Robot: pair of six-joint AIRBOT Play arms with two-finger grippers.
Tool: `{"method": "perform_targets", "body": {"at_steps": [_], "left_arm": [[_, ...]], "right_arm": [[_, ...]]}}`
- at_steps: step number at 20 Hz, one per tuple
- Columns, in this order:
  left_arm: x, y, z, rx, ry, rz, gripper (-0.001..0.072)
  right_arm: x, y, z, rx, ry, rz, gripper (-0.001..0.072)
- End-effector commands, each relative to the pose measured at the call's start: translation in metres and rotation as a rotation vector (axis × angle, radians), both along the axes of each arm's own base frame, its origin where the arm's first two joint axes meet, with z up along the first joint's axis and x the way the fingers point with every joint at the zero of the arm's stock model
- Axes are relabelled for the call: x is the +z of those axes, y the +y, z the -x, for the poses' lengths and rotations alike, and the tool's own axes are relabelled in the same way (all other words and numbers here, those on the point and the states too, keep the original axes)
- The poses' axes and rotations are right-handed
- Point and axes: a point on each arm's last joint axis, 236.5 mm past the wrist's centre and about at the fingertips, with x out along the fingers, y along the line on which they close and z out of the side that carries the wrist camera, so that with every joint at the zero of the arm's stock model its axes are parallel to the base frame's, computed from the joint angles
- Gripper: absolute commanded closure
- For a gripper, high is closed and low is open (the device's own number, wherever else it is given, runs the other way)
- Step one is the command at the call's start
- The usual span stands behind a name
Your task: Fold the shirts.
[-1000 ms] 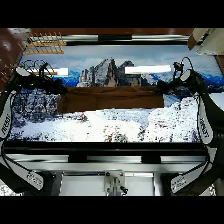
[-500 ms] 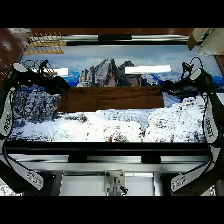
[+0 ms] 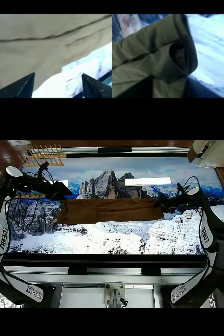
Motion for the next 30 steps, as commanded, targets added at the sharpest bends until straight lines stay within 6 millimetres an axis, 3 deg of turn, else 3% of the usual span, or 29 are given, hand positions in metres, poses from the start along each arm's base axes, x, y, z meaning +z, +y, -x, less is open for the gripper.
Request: {"method": "perform_targets", "body": {"at_steps": [1,2,4,5,8,10,13,15,18,21,23,25,27,30], "left_arm": [[0.031,-0.046,-0.012,-0.020,-0.116,0.088,0.0009],[0.031,-0.060,-0.018,-0.023,-0.151,0.082,0.0141],[0.025,-0.099,-0.023,-0.039,-0.186,0.084,0.0650],[0.017,-0.120,-0.022,-0.056,-0.189,0.085,0.0678],[-0.027,-0.190,0.001,-0.153,-0.123,0.086,0.0668],[-0.049,-0.194,0.001,-0.088,-0.063,0.026,0.0669],[-0.042,-0.193,0.005,-0.109,-0.072,0.021,0.0679],[-0.035,-0.182,-0.009,-0.069,-0.104,0.024,0.0679],[-0.020,-0.156,-0.017,-0.061,-0.123,0.020,0.0680],[0.012,-0.139,-0.004,-0.105,-0.160,-0.001,0.0681],[0.020,-0.151,0.014,-0.143,-0.163,-0.004,0.0681],[0.002,-0.177,0.040,-0.200,-0.123,-0.018,0.0681],[-0.032,-0.203,0.060,-0.227,-0.107,-0.064,0.0681],[-0.062,-0.236,0.065,-0.134,-0.093,-0.057,0.0681]], "right_arm": [[0.007,0.031,0.016,0.074,0.047,-0.078,0.0644],[0.022,0.037,0.018,0.125,0.013,-0.097,0.0645],[0.061,0.039,0.018,0.175,-0.074,-0.082,0.0645],[0.089,0.038,0.016,0.174,-0.131,-0.067,0.0645],[0.171,0.039,0.024,0.142,-0.256,-0.035,0.0645],[0.210,0.040,0.042,0.133,-0.285,-0.021,0.0645],[0.248,0.042,0.066,0.153,-0.327,0.008,0.0645],[0.260,0.041,0.072,0.142,-0.347,0.023,0.0645],[0.263,0.041,0.074,0.138,-0.349,0.026,0.0645],[0.260,0.035,0.073,0.133,-0.346,0.055,0.0645],[0.259,0.034,0.073,0.134,-0.345,0.059,0.0645],[0.259,0.036,0.075,0.138,-0.340,0.054,0.0645],[0.259,0.039,0.083,0.160,-0.318,0.045,0.0645],[0.270,0.041,0.099,0.184,-0.317,0.053,0.0645]]}}
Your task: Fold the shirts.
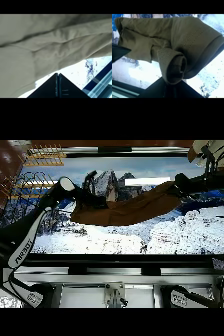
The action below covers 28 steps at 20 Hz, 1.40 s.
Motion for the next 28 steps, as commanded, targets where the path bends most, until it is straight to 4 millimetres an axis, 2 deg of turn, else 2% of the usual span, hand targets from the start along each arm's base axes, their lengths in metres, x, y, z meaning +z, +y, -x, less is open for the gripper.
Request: {"method": "perform_targets", "body": {"at_steps": [1,4,9,12,14,16,18,20,22,23,25,27,28], "left_arm": [[-0.028,-0.036,0.007,0.078,-0.004,0.007,0.0681],[-0.027,-0.078,0.010,0.123,-0.005,0.104,0.0681],[-0.053,-0.131,0.028,0.186,0.099,0.205,0.0681],[-0.058,-0.144,0.037,0.150,0.098,0.206,0.0681],[-0.044,-0.133,0.031,0.100,0.035,0.197,0.0682],[-0.019,-0.097,0.014,0.072,-0.054,0.131,0.0683],[0.013,-0.038,-0.004,0.084,-0.124,0.028,0.0683],[0.059,0.038,-0.023,0.131,-0.237,-0.091,0.0683],[0.109,0.118,-0.036,0.238,-0.336,-0.181,0.0682],[0.136,0.159,-0.038,0.306,-0.383,-0.208,0.0682],[0.184,0.229,-0.031,0.445,-0.443,-0.219,0.0681],[0.216,0.281,-0.016,0.553,-0.480,-0.235,0.0681],[0.225,0.299,-0.008,0.588,-0.487,-0.245,0.0681]], "right_arm": [[0.012,0.004,0.018,0.019,0.008,0.007,0.0645],[0.032,0.006,0.036,0.011,-0.007,0.007,0.0646],[0.062,0.015,0.059,0.007,-0.053,-0.009,0.0645],[0.071,0.016,0.066,-0.012,-0.068,-0.014,0.0645],[0.066,0.014,0.064,-0.019,-0.061,0.010,0.0645],[0.051,0.019,0.057,0.002,-0.045,0.072,0.0645],[0.037,0.042,0.041,0.048,-0.049,0.075,0.0645],[0.027,0.076,0.018,0.081,-0.085,0.047,0.0645],[0.014,0.118,0.003,0.129,-0.096,-0.006,0.0645],[0.005,0.142,-0.001,0.156,-0.091,-0.034,0.0645],[-0.016,0.186,-0.010,0.197,-0.087,-0.071,0.0645],[-0.036,0.229,-0.022,0.200,-0.096,-0.128,0.0645],[-0.046,0.251,-0.027,0.196,-0.093,-0.169,0.0646]]}}
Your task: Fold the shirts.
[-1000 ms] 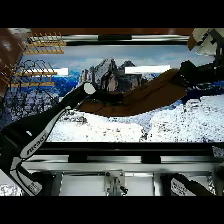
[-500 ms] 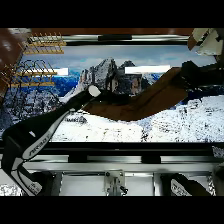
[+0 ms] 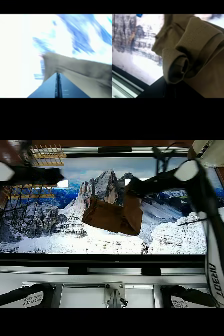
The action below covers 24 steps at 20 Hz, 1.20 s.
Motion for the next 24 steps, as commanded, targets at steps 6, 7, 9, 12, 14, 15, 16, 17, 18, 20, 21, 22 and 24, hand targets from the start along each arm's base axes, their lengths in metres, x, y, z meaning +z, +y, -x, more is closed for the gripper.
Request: {"method": "perform_targets", "body": {"at_steps": [6,7,9,12,14,15,16,17,18,20,21,22,24], "left_arm": [[0.038,0.095,0.052,0.173,0.009,-0.065,0.0681],[0.035,0.094,0.052,0.169,0.017,-0.063,0.0680],[0.028,0.089,0.053,0.158,0.032,-0.062,0.0681],[0.019,0.087,0.054,0.152,0.053,-0.061,0.0680],[0.016,0.087,0.055,0.152,0.059,-0.061,0.0680],[0.016,0.087,0.055,0.147,0.059,-0.066,0.0680],[0.016,0.087,0.055,0.147,0.059,-0.066,0.0680],[0.016,0.087,0.055,0.147,0.059,-0.066,0.0680],[0.015,0.087,0.055,0.146,0.059,-0.066,0.0680],[0.015,0.084,0.055,0.137,0.056,-0.071,0.0680],[0.015,0.083,0.055,0.134,0.057,-0.071,0.0680],[0.015,0.080,0.055,0.127,0.057,-0.071,0.0680],[0.015,0.075,0.055,0.115,0.056,-0.071,0.0680]], "right_arm": [[-0.109,0.159,-0.014,-0.033,0.140,-0.238,0.0525],[-0.122,0.167,-0.007,-0.026,0.184,-0.247,0.0252],[-0.128,0.166,0.000,0.020,0.199,-0.233,0.0200],[-0.110,0.124,-0.009,0.041,0.184,-0.192,0.0201],[-0.098,0.067,-0.018,0.036,0.177,-0.110,0.0200],[-0.101,0.029,-0.019,0.027,0.182,-0.016,0.0201],[-0.112,-0.022,-0.017,-0.005,0.213,0.124,0.0194],[-0.126,-0.074,-0.012,-0.043,0.268,0.270,0.0108],[-0.142,-0.122,-0.002,-0.074,0.344,0.390,0.0092],[-0.167,-0.149,0.017,-0.101,0.489,0.351,0.0082],[-0.178,-0.144,0.021,-0.097,0.535,0.288,0.0082],[-0.190,-0.135,0.025,-0.075,0.571,0.242,0.0082],[-0.210,-0.117,0.023,-0.044,0.604,0.175,0.0042]]}}
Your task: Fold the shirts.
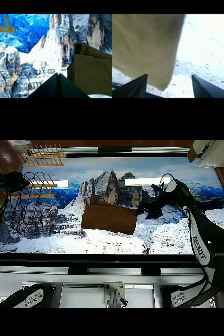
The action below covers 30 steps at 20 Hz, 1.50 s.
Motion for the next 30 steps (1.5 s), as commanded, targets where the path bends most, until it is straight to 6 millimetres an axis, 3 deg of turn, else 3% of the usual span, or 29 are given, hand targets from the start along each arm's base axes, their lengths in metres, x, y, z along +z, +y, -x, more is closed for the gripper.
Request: {"method": "perform_targets", "body": {"at_steps": [1,7,8,11,12,13,14,16,17,19,21,22,24,26,28,30], "left_arm": [[0.000,-0.007,0.000,-0.019,0.000,-0.003,0.0680],[0.003,-0.010,-0.002,-0.021,-0.016,0.003,0.0680],[0.004,-0.014,-0.002,-0.027,-0.020,0.018,0.0680],[0.006,-0.023,-0.002,-0.046,-0.026,0.031,0.0680],[0.006,-0.026,-0.002,-0.053,-0.026,0.034,0.0680],[0.006,-0.029,-0.002,-0.060,-0.026,0.033,0.0680],[0.006,-0.031,-0.001,-0.066,-0.025,0.033,0.0680],[0.005,-0.034,-0.002,-0.073,-0.021,0.035,0.0680],[0.004,-0.036,-0.002,-0.071,-0.016,0.041,0.0680],[0.003,-0.040,-0.002,-0.070,-0.010,0.053,0.0680],[0.003,-0.049,0.000,-0.092,-0.010,0.053,0.0680],[0.003,-0.055,0.001,-0.106,-0.011,0.053,0.0680],[0.003,-0.068,0.002,-0.134,-0.012,0.054,0.0680],[0.004,-0.081,0.003,-0.160,-0.023,0.056,0.0680],[0.005,-0.093,0.002,-0.183,-0.038,0.059,0.0680],[0.003,-0.101,0.003,-0.200,-0.038,0.060,0.0680]], "right_arm": [[-0.029,0.009,0.011,-0.002,0.105,-0.104,0.0042],[-0.036,0.053,-0.002,0.040,0.044,-0.256,0.0044],[-0.039,0.055,-0.003,0.041,0.038,-0.256,0.0080],[-0.043,0.059,-0.011,0.051,-0.003,-0.264,0.0404],[-0.042,0.058,-0.015,0.054,-0.026,-0.264,0.0592],[-0.042,0.054,-0.024,0.040,-0.056,-0.258,0.0646],[-0.035,0.051,-0.037,0.034,-0.109,-0.277,0.0646],[0.004,0.036,-0.079,-0.019,-0.258,-0.371,0.0646],[0.026,0.014,-0.106,-0.088,-0.333,-0.389,0.0646],[0.064,-0.055,-0.148,-0.232,-0.452,-0.368,0.0646],[0.097,-0.140,-0.168,-0.399,-0.525,-0.339,0.0646],[0.110,-0.185,-0.166,-0.479,-0.548,-0.306,0.0646],[0.122,-0.268,-0.146,-0.625,-0.560,-0.189,0.0645],[0.122,-0.344,-0.102,-0.744,-0.499,-0.014,0.0645],[0.098,-0.389,-0.042,-0.804,-0.316,0.138,0.0645],[0.073,-0.407,0.014,-0.813,-0.121,0.226,0.0646]]}}
